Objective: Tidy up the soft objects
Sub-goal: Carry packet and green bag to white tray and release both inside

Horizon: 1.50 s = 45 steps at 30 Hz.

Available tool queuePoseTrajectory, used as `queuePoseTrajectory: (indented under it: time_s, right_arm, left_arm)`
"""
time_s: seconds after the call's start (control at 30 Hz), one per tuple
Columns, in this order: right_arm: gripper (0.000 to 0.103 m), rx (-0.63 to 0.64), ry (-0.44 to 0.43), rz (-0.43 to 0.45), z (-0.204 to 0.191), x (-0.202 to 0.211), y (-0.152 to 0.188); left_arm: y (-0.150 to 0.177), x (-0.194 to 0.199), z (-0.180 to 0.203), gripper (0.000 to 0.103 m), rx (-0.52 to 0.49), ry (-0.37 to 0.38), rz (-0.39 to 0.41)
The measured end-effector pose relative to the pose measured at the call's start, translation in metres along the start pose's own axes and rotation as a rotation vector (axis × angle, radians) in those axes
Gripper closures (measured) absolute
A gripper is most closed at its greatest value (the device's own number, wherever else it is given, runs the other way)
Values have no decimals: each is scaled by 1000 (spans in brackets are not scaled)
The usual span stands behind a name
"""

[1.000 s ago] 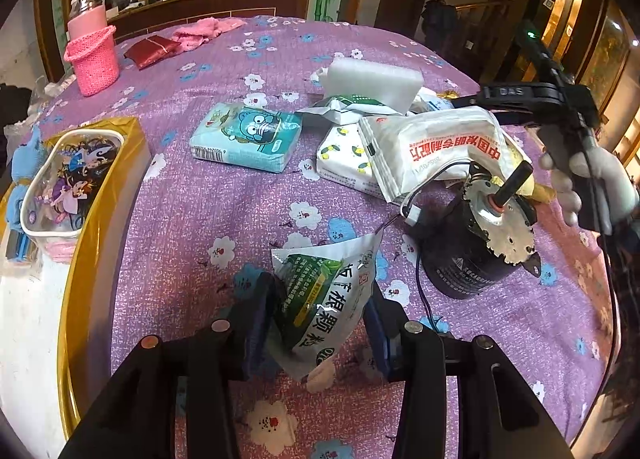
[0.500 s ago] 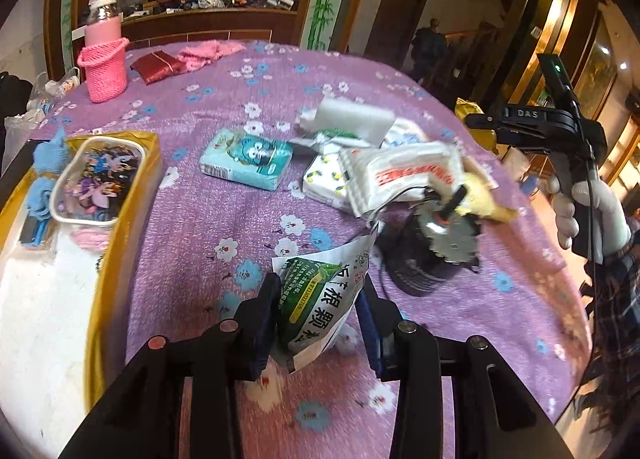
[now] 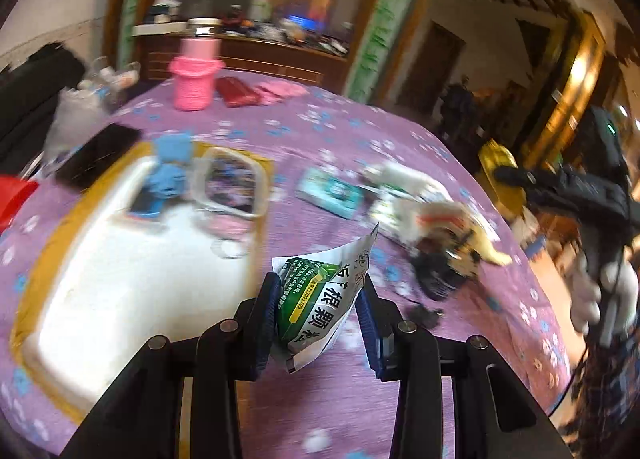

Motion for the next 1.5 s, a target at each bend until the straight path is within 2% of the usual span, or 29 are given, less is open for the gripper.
queuePoseTrajectory:
  time_s: [0.3,0.43,0.63,0.8,0.9,0.97,1.1,1.13,1.2,1.27,1.33,1.5]
  right_arm:
    - [46,98,-185,-120,-127,-57,30]
    - [46,115,-237,-186,-171,-93,43]
    - [46,129,-280,-277,-222,-146,65]
    - [46,131,-267,-332,-235,-183,79]
    - [46,130,-233,-335,-232,-201,81]
    - [46,119,-218,-337,-227,-212,80]
    - [40,117,-181,-335,-218,-229,81]
    - [40,139,-157,-312,-217,-230,78]
    - [32,158,-128,-300,-216,-233,77]
    - [30,168,-137,-292,-219,-232,78]
    - [30,182,-127,-279,-221,-230,77]
    - [30,167,-133,-227,-216,-210,72]
  left_arm:
    - [-5,-1,-102,64,151,-114,1]
    - [-13,-11,-128,63,146,-172,-15]
    - [-20,-43,-150,63,132,-216,-69]
    - [-27,-59,-160,62,157,-248,-76]
    - [-26,-62,-166,55,205,-225,-86]
    - [-24,-62,-169,41,230,-202,-92]
    - [-24,-49,-174,39,268,-180,-78]
    - [-24,-46,-174,38,277,-178,-74]
    - [-22,-31,-178,38,305,-187,-49]
    - [-20,-22,-178,33,327,-170,-28]
    - [-16,-12,-176,32,345,-172,-9]
    - [-14,7,-157,32,260,-256,35]
Point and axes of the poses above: each gripper's, at about its wrist camera, not at the fingertips, and x roughly against the way its jaws point, z to its right, y to its underside, the point moved 10 cm from there along -x, roughly the way its jaws point, and after that the axes turned 9 degrees about -y, right-handed, at the moved point
